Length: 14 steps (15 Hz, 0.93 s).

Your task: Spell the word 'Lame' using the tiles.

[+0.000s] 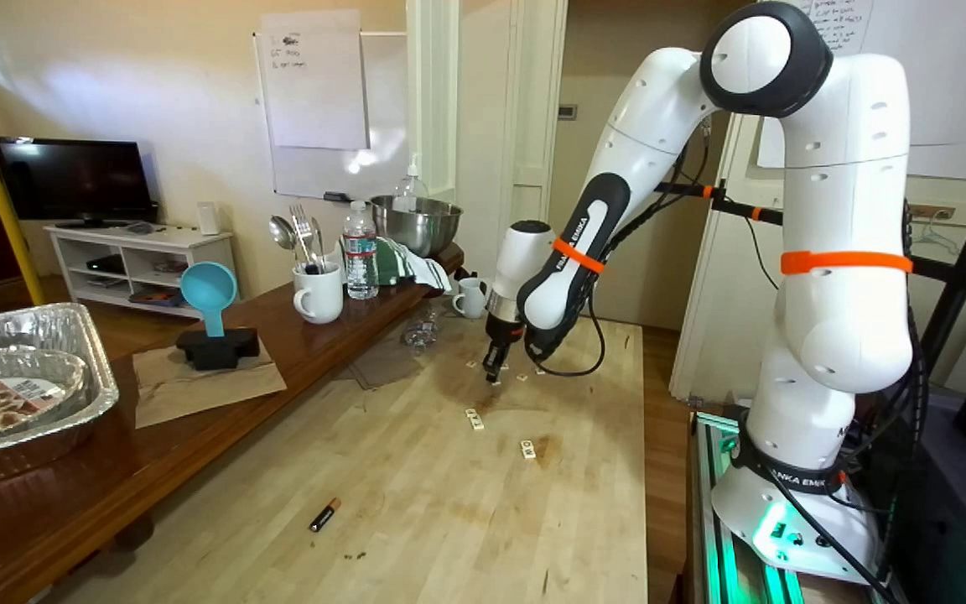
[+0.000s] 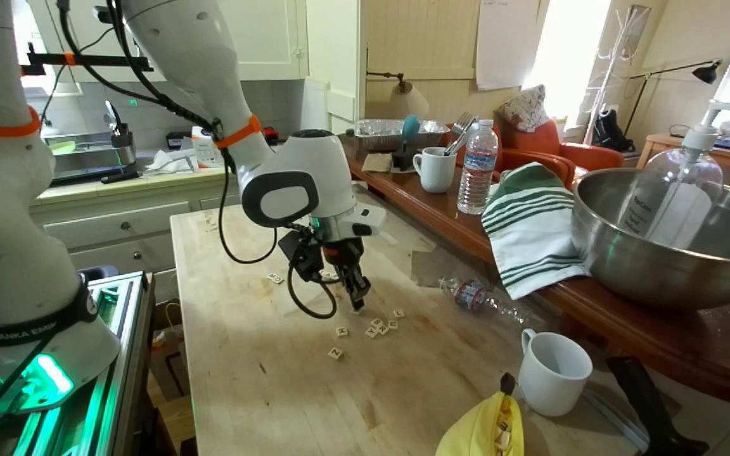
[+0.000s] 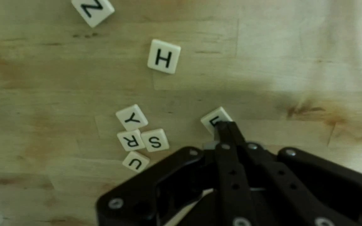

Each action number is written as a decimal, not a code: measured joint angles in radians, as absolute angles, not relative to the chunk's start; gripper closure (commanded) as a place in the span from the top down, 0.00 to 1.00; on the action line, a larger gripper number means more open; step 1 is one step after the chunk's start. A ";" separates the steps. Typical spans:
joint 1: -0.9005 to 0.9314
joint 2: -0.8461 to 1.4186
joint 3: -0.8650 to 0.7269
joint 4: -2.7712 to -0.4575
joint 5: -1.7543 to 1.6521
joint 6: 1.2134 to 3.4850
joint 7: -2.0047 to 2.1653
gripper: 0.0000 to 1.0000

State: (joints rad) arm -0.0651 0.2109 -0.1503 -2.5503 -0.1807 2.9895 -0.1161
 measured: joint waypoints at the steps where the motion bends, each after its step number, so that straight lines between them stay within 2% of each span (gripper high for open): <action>1: -0.065 0.214 -0.148 -2.550 -0.193 2.998 -0.149 0.00; 14: -0.120 0.218 -0.065 -2.542 -0.313 3.003 -0.559 0.00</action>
